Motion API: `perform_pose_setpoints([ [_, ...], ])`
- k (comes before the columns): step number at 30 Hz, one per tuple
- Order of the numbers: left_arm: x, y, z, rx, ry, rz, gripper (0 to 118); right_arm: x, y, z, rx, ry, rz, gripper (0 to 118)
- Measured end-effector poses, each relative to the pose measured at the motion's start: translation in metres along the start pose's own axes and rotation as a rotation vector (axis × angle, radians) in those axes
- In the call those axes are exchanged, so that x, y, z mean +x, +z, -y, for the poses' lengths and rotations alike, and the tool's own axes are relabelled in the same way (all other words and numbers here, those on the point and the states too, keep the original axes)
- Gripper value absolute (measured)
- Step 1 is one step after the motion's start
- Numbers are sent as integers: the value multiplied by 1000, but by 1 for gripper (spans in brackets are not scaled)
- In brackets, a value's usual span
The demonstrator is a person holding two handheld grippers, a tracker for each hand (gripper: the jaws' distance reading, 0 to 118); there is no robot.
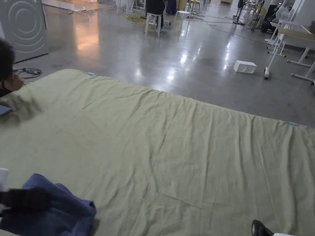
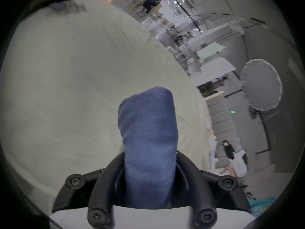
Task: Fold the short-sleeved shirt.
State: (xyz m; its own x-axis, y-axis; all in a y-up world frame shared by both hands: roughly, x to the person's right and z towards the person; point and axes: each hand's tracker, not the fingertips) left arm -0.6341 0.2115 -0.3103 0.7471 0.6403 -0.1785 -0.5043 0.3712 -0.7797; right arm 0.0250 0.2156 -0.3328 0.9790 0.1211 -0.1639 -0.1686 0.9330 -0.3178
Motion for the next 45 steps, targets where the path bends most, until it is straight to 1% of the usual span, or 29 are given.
perform_pose_setpoints([
  [3,-15,30,-37,-24,-51,-182,30,15,0,-4,11,5,40,0],
  [7,-24,51,-68,-57,-122,-415,29,32,2,0,1,-21,91,0],
  [8,-24,52,-71,-58,-137,-438,29,34,3,2,-3,-26,103,0],
  [10,-34,54,-80,-107,-196,-531,29,38,5,6,-17,-45,120,0],
  [11,-37,56,-83,-108,-203,-572,29,39,7,8,-21,-51,125,0],
  [13,-43,50,-84,-115,-230,-712,30,38,10,13,-26,-57,133,0],
  [14,-45,46,-82,-142,-235,-724,31,38,11,15,-29,-58,135,0],
  [15,-46,41,-79,-153,-269,-778,33,39,12,17,-38,-63,134,0],
  [17,-48,27,-70,-195,-305,-834,42,38,13,21,-49,-66,132,0],
  [20,-47,10,-60,-203,-404,-1003,55,39,15,24,-55,-66,130,0],
  [23,-44,4,-58,-136,-519,-1100,58,39,16,24,-57,-76,125,0],
  [26,-39,-1,-60,-109,-546,-1229,58,40,18,23,-49,-92,124,0],
  [27,-35,-1,-62,-69,-561,-1263,58,40,19,22,-47,-93,123,0],
  [30,-8,0,-65,39,-573,-1285,58,41,19,21,-38,-87,120,0],
  [32,19,-3,-61,175,-596,-1233,58,41,19,20,-28,-88,121,0],
  [34,48,-9,-52,294,-607,-1146,58,41,18,18,-19,-94,124,0],
  [35,65,-16,-44,379,-615,-1058,58,41,18,17,-13,-98,123,0],
  [37,100,-31,-21,458,-668,-915,58,40,16,14,-7,-100,120,0],
  [38,115,-42,-11,459,-661,-874,58,39,15,12,-6,-101,116,0],
  [39,135,-54,3,475,-696,-822,58,39,14,10,-2,-106,114,0],
  [43,198,-96,57,697,-729,-737,58,39,11,0,22,-111,116,0],
  [44,212,-103,68,685,-753,-683,58,41,10,-2,30,-113,121,0],
  [45,215,-115,73,718,-735,-659,58,43,10,-3,37,-114,121,0],
])
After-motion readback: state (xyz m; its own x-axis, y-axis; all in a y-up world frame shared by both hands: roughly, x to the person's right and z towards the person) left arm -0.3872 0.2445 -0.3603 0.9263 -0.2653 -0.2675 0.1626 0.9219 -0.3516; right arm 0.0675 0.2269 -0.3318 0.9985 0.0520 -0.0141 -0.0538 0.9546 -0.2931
